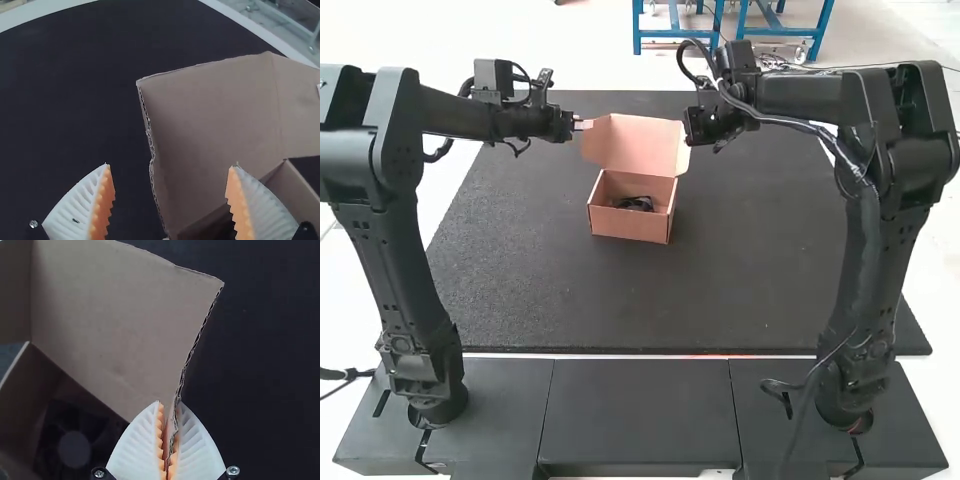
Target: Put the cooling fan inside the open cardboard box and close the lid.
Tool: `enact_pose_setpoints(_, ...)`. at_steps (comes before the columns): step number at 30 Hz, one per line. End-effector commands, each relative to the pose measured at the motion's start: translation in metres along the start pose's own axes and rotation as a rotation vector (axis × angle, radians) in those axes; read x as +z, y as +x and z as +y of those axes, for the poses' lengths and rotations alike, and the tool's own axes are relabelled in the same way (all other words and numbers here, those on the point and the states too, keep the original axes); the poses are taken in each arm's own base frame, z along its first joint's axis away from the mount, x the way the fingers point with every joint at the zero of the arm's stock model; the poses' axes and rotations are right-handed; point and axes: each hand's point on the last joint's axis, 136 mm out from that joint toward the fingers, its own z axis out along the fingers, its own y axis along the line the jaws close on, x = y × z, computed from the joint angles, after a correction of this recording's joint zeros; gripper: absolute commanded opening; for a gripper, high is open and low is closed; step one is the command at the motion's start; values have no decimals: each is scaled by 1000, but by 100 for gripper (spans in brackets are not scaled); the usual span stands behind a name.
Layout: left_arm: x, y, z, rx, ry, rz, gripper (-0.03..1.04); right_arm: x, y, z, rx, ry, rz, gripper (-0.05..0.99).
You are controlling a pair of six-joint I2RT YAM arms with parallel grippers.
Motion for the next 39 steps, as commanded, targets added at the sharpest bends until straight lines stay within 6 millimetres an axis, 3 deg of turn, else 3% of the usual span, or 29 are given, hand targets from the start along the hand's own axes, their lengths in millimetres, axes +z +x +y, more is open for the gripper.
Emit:
enact_pose_setpoints(1, 5, -18, -11, 39, 20, -27, 50, -4, 6, 24, -26, -59, 17, 6)
enact_pose_setpoints(8, 11, -5, -19, 16, 46, 13, 38, -6, 4, 24, -27, -60, 12, 6)
enact_pose_setpoints(14, 11, -2, -16, 37, 42, 14, 37, -5, 7, 24, -27, -62, 18, 6)
enact_pose_setpoints(18, 13, 2, -15, 64, 40, 21, 23, -5, 8, 26, -28, -66, 20, 6)
enact_pose_setpoints(27, 16, 14, -13, 96, 37, 48, 10, -5, 8, 27, -29, -67, 24, 6)
enact_pose_setpoints(39, 14, -7, -13, 158, 27, -17, 2, -6, 7, 28, -28, -69, 21, 6)
